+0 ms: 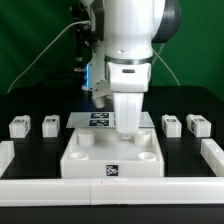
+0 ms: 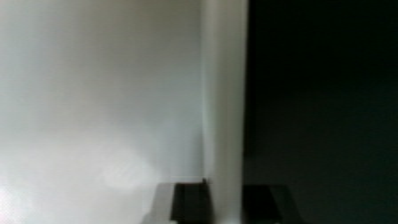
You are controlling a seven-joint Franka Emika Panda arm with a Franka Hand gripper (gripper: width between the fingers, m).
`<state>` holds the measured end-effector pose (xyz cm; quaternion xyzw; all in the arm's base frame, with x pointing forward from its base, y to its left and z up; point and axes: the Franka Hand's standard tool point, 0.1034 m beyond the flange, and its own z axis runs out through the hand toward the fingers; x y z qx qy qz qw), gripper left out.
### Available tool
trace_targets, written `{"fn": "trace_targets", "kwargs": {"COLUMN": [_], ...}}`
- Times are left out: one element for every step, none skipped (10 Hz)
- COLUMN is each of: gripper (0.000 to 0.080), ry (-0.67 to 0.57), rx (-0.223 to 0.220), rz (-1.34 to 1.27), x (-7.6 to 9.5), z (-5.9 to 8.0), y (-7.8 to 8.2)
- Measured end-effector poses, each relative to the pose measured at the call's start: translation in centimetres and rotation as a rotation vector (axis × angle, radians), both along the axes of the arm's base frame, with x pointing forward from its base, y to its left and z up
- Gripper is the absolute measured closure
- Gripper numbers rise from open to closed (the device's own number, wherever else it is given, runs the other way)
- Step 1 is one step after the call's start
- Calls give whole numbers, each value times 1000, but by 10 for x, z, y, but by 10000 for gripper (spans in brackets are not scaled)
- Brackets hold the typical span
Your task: Assemble one leg
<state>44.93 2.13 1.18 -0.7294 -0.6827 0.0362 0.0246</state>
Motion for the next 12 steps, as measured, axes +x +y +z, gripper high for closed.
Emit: {"fn": "trace_targets", "kwargs": {"gripper": [732,732,732,732,732,732,732,732,733,733,733,733], "ry": [-7,-10,-16,-21,-24,-32,-37,-38,-33,-31,-31,-30], "rx": [3,4,9,14,18,24,28,29,28,27,27,28], "rz": [12,4,16,30,31,40,47,46,46,40,37,35], "x": [7,15,25,31,36,42,45,48,48,48,48,48], "z": [0,1,1,1,1,1,2,3,4,3,3,1], "y": [7,18,31,41,50,60,65,68,71,71,71,71]}}
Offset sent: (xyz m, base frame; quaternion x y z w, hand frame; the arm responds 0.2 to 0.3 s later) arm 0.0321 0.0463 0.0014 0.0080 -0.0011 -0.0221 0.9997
